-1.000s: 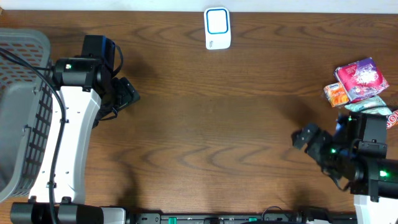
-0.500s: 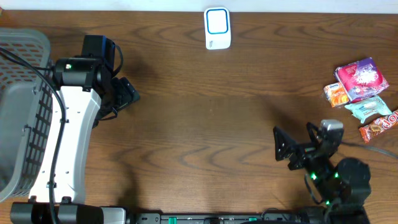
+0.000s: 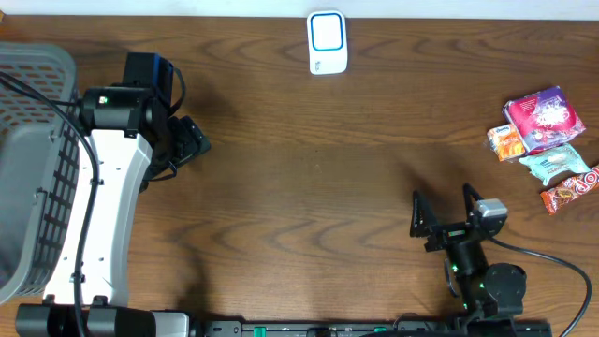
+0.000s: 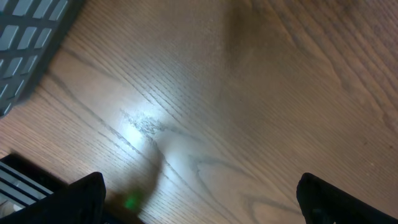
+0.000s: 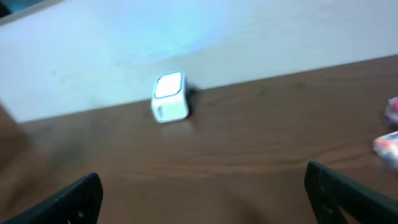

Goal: Scan the item barcode

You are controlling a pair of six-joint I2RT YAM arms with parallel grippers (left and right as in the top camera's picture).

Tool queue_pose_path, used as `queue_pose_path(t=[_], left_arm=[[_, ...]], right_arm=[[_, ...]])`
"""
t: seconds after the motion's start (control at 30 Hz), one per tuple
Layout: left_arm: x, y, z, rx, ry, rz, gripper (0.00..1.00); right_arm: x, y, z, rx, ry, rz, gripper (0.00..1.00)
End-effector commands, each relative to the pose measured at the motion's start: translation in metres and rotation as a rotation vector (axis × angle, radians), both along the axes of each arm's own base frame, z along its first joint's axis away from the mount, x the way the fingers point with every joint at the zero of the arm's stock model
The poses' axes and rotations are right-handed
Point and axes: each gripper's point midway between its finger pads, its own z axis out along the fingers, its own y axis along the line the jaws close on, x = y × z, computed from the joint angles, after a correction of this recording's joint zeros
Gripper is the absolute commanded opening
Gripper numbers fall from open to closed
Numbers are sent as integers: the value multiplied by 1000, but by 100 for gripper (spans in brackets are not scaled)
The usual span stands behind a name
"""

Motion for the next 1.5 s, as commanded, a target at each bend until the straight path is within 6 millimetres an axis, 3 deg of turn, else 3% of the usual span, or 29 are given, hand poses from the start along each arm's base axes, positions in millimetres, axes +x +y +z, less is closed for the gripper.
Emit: queue_pose_path(t=[0.0, 0.13, 0.27, 0.43, 1.47], left_arm=[[-1, 1, 0, 6, 3, 1, 98], [-1, 1, 0, 6, 3, 1, 98], [-1, 1, 0, 6, 3, 1, 98], [-1, 1, 0, 6, 3, 1, 98], [-1, 1, 0, 6, 3, 1, 98]], right_arm=[[2, -19, -4, -49, -27, -97, 99], [1, -26, 1, -163, -62, -122, 99], [0, -34, -18, -240, 9, -146, 99], [0, -38, -18, -309, 2, -163, 99], [1, -37, -17, -233, 7, -163, 99]])
